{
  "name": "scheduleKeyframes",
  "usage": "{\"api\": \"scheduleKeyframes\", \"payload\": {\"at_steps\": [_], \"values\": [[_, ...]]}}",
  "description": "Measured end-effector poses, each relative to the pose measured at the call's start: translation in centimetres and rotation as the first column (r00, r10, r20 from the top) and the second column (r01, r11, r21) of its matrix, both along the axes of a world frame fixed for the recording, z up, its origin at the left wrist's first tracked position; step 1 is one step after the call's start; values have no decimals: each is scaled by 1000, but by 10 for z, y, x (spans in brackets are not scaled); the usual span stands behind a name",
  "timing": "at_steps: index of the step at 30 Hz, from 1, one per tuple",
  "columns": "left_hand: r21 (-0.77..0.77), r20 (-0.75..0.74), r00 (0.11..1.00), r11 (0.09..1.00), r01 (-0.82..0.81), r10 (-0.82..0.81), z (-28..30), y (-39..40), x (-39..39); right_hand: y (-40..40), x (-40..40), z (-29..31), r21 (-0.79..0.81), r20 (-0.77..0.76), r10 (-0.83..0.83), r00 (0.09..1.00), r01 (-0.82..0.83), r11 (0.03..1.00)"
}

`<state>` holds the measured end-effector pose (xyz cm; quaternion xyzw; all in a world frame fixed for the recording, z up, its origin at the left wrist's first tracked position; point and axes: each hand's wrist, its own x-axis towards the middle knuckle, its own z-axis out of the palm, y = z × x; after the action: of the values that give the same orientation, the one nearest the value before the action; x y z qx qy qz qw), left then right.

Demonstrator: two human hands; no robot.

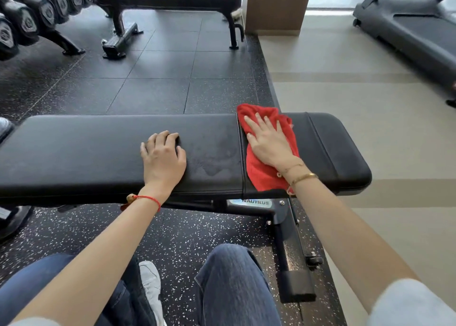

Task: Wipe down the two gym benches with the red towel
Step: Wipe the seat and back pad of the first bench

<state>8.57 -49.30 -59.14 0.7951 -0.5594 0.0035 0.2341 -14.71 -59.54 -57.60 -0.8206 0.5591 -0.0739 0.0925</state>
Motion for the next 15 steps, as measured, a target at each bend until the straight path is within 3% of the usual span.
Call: {"api": "scheduleKeyframes", "payload": {"at_steps": [3, 6, 11, 15], "values": [[-20, -97, 995, 999, -27, 25, 5, -3, -13, 35, -14, -4, -51, 8, 109, 994, -109, 993], [-41, -101, 993, 998, 58, -61, 8, -9, -42, 64, -38, -7, -97, 25, 103, 994, -100, 990], [-1, -64, 984, 986, 165, -165, 3, -17, -75, 54, -85, -11, -127, 16, -130, 991, 131, 983], [1, -29, 986, 986, 165, -165, -4, -18, -81, 4, -97, -3, -32, -16, -266, 964, 265, 964]]}}
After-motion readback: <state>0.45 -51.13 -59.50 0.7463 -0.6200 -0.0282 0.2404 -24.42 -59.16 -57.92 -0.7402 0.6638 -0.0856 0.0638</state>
